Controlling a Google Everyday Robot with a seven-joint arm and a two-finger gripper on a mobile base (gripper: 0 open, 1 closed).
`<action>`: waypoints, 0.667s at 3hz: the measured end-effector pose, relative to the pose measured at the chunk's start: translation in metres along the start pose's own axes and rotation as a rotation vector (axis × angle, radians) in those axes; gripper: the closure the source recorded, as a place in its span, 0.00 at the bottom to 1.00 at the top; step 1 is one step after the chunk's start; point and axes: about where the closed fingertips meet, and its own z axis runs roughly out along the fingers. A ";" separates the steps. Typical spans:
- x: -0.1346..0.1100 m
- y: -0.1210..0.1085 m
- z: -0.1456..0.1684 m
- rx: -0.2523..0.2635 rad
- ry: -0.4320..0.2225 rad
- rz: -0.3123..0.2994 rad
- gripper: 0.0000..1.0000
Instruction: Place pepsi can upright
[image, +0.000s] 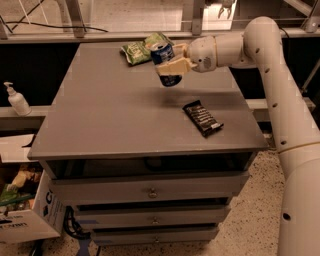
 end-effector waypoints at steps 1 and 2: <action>-0.010 0.000 -0.010 -0.015 0.016 0.009 1.00; -0.020 -0.001 -0.018 -0.030 0.040 0.035 1.00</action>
Offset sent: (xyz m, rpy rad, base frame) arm -0.0067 -0.0435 -0.0248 0.0758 0.0057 -0.0650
